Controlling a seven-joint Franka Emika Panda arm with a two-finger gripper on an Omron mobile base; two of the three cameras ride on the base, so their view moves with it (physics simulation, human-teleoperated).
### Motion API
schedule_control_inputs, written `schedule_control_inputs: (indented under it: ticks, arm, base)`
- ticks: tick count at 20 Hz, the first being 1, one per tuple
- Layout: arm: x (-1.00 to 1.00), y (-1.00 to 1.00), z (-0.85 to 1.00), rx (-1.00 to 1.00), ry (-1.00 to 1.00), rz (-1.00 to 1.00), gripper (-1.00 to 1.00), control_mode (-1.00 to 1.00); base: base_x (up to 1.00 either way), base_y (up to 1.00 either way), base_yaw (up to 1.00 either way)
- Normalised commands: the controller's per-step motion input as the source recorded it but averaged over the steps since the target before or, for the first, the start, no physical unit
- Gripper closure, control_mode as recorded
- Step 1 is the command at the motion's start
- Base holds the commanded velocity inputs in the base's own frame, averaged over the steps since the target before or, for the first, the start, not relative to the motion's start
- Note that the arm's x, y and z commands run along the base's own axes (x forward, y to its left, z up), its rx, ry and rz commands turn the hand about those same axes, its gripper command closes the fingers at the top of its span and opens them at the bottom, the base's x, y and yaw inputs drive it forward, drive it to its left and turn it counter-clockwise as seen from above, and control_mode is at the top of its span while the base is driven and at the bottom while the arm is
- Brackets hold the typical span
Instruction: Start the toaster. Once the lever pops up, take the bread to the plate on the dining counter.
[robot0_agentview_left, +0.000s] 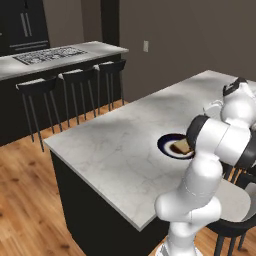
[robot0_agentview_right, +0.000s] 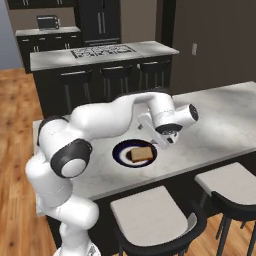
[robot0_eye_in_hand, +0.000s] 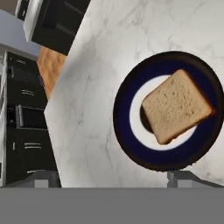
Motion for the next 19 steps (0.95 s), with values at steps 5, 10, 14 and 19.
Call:
schedule_control_inputs:
  ticks: [5, 10, 14, 19]
  arm:
    - [-0.36, 0.65, 0.4, 0.0, 0.0, -0.12, -1.0, -1.0]
    - [-0.27, 0.63, 0.4, -0.01, 0.0, -0.07, -1.0, -1.0]
    - [-0.26, 0.39, 0.39, -0.01, 0.0, -0.02, -1.0, -1.0]
    - [-0.31, 0.27, 0.3, -0.02, 0.0, 0.0, -1.0, -1.0]
  base:
    - [0.0, 0.0, 0.0]
    - [0.0, 0.0, 0.0]
    - [0.0, 0.0, 0.0]
    - [0.0, 0.0, 0.0]
